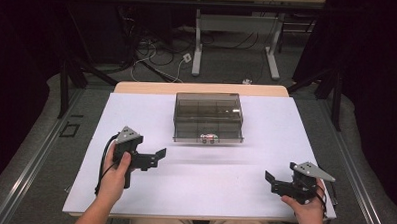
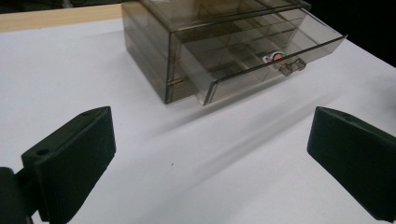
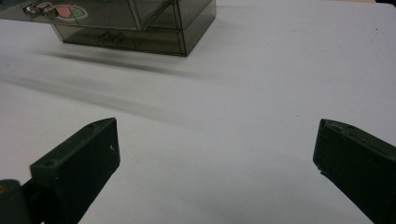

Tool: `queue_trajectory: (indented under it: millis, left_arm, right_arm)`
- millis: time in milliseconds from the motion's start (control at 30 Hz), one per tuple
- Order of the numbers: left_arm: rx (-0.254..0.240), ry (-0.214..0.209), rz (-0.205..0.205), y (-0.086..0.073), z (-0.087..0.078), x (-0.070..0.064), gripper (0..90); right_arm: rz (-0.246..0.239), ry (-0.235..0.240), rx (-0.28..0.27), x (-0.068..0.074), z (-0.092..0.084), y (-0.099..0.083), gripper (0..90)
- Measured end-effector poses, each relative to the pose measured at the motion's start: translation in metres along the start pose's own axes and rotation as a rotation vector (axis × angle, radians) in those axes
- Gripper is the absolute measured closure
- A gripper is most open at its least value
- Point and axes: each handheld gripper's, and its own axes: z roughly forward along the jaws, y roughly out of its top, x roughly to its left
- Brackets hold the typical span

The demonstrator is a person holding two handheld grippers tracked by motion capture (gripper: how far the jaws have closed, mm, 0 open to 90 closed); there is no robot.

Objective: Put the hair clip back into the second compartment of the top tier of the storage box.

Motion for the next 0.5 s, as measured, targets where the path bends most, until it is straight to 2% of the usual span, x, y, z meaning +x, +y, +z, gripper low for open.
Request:
queue_trajectory:
  millis: [267,500]
  left_arm:
    - [-0.013,0.033,-0.037,-0.023,-0.012,0.013,2.8]
    - [-0.021,0.062,-0.097,-0.045,-0.021,0.024,4.2]
  right_arm:
    - [-0.003,0.002,0.011,0.001,0.0,0.0,0.4]
    - [0.001,0.002,0.001,0.001,0.0,0.0,0.4]
